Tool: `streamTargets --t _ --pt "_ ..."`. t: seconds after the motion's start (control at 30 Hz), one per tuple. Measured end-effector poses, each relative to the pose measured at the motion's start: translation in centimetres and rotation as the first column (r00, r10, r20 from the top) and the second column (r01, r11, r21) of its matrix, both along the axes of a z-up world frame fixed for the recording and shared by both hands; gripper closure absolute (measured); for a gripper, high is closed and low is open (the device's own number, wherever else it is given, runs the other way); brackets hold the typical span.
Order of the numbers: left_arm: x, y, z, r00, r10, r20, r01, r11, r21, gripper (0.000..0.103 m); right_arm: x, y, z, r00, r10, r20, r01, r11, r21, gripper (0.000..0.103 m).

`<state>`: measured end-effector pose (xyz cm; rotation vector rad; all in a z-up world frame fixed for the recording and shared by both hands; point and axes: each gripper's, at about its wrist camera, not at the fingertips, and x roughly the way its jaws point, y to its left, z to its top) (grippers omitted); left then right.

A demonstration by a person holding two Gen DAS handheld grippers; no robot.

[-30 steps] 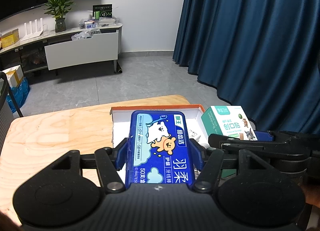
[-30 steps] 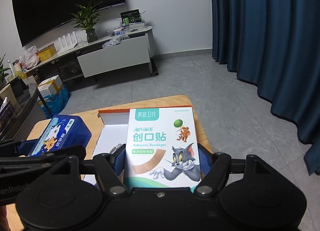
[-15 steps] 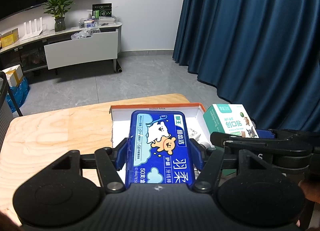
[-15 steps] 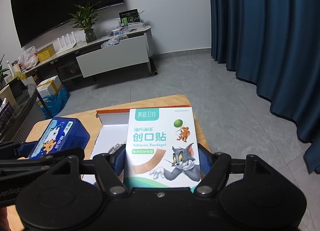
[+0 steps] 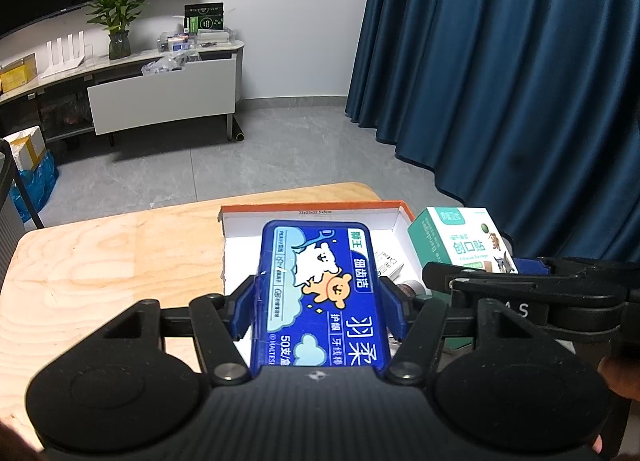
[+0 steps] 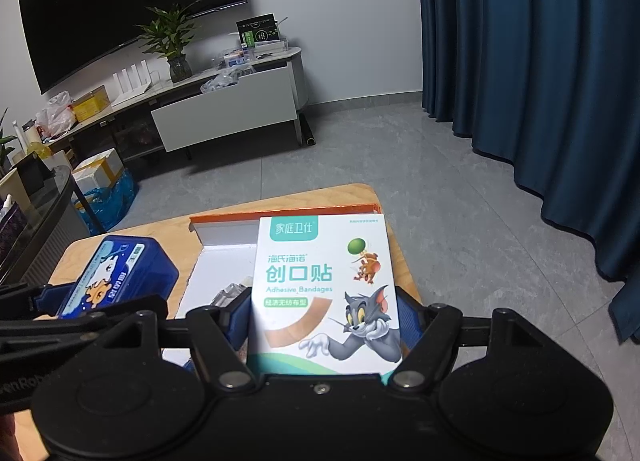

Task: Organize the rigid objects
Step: 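Hold the blue tin and bandage box above the lid with both tools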

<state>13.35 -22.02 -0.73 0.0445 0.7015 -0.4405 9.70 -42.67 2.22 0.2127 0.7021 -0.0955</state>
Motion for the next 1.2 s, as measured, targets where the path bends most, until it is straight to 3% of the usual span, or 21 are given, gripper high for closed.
streamTargets --t 0.53,0.93,1.2 --pt "1.7 -0.3 -1.4 1.000 -0.001 -0.028 0.001 1.000 0.004 0.040 2.4 -1.6 -1.4 0.999 -0.037 -0.037 0.038 0.999 0.033 0.019" --pt "3.1 1.5 -1.4 0.997 0.071 -0.027 -0.071 0.997 0.001 0.040 3.8 -2.0 -1.2 1.000 -0.025 -0.013 0.026 0.998 0.053 0.019" --pt "3.2 0.7 -1.8 0.999 0.037 -0.038 -0.037 0.999 -0.004 0.040 5.0 -1.7 -1.5 1.000 -0.012 -0.024 0.013 0.999 0.048 0.019"
